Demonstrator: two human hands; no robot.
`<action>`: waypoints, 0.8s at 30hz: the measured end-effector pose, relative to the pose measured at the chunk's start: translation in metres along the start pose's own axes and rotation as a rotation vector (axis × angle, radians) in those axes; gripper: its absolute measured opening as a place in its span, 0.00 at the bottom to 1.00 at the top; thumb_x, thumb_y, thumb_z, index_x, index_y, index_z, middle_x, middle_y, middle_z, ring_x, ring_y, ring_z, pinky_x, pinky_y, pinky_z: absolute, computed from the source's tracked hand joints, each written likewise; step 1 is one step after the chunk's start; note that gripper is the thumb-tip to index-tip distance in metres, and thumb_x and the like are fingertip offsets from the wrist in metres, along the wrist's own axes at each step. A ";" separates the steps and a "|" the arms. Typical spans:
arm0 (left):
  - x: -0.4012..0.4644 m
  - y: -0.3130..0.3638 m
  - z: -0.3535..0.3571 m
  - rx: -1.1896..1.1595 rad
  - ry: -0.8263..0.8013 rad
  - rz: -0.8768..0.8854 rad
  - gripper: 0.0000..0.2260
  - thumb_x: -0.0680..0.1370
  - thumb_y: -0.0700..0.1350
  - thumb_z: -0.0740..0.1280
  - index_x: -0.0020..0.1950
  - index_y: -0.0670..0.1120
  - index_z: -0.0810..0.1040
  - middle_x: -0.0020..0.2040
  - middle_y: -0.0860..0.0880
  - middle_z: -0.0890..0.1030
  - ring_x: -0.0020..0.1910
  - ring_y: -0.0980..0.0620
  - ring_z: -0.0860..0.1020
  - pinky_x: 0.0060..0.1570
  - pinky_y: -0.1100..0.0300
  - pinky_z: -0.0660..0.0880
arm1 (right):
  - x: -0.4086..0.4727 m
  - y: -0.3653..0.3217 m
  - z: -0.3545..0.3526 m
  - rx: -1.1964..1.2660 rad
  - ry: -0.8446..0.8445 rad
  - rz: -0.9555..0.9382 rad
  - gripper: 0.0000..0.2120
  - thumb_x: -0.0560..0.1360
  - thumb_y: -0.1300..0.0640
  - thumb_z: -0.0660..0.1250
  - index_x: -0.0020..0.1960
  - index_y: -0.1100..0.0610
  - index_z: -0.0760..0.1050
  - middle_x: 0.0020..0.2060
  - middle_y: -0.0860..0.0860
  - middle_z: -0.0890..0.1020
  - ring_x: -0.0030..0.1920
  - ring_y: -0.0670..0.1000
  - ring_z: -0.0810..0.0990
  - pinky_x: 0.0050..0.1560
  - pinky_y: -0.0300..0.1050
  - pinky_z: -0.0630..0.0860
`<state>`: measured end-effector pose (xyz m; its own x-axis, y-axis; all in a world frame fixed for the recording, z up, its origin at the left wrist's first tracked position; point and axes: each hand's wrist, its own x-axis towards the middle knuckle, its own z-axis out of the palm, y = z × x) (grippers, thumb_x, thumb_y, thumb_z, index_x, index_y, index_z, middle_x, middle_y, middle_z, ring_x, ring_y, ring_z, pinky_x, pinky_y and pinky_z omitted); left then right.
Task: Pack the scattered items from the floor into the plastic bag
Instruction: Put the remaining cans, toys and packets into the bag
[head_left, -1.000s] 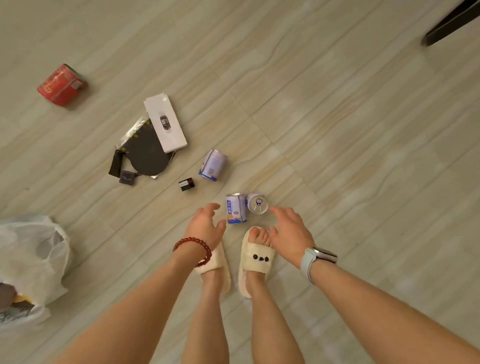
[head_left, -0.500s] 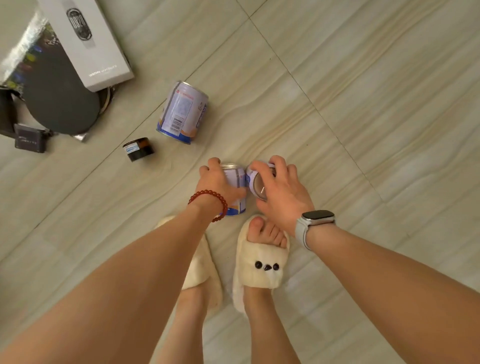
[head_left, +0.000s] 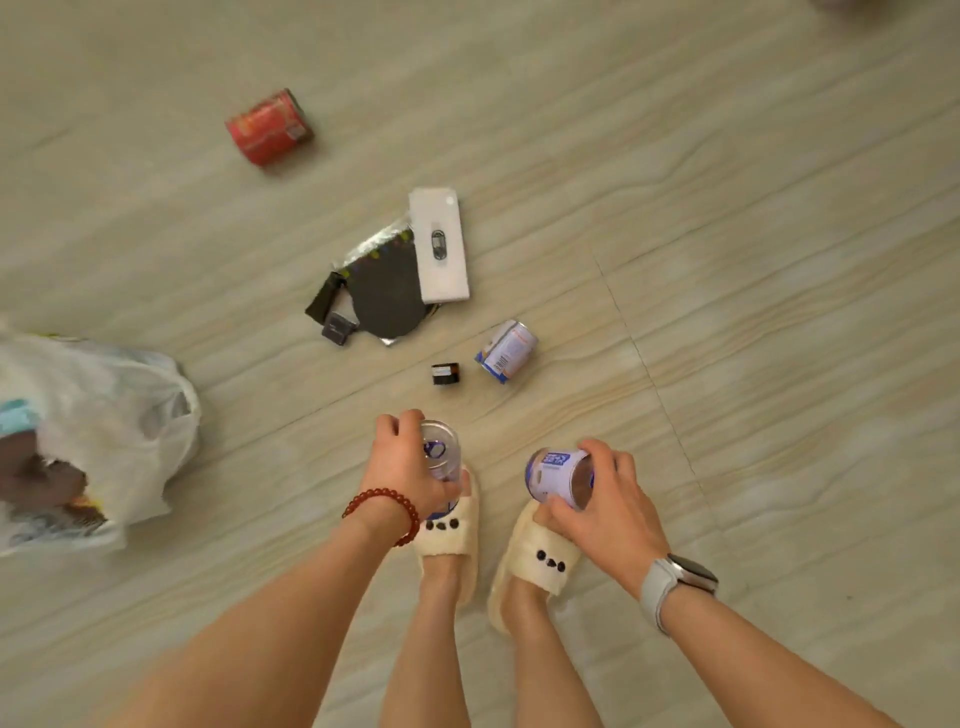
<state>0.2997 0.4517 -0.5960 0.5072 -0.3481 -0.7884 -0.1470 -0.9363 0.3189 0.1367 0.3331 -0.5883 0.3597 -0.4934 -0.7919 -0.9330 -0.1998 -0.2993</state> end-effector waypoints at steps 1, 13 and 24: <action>-0.013 -0.002 -0.023 -0.065 0.049 -0.020 0.35 0.63 0.44 0.76 0.65 0.42 0.63 0.61 0.43 0.64 0.55 0.44 0.73 0.51 0.64 0.68 | -0.012 -0.019 -0.010 -0.009 0.004 -0.022 0.30 0.69 0.52 0.68 0.67 0.50 0.60 0.62 0.54 0.66 0.56 0.59 0.76 0.52 0.47 0.72; -0.165 -0.140 -0.214 -0.710 0.619 -0.221 0.32 0.60 0.41 0.77 0.60 0.44 0.67 0.53 0.49 0.72 0.49 0.51 0.72 0.47 0.63 0.66 | -0.133 -0.274 -0.010 -0.323 -0.040 -0.419 0.29 0.69 0.53 0.68 0.67 0.52 0.61 0.61 0.54 0.68 0.59 0.57 0.72 0.55 0.47 0.70; -0.177 -0.372 -0.272 -0.889 0.635 -0.566 0.31 0.64 0.41 0.76 0.63 0.43 0.67 0.62 0.42 0.70 0.58 0.42 0.72 0.51 0.57 0.69 | -0.170 -0.451 0.196 -0.455 -0.187 -0.419 0.30 0.66 0.43 0.67 0.63 0.52 0.63 0.59 0.52 0.75 0.57 0.55 0.76 0.52 0.47 0.74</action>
<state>0.4953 0.8746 -0.4321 0.6712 0.4131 -0.6155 0.7313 -0.5049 0.4586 0.4938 0.6732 -0.4230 0.6461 -0.1486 -0.7487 -0.6016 -0.7027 -0.3797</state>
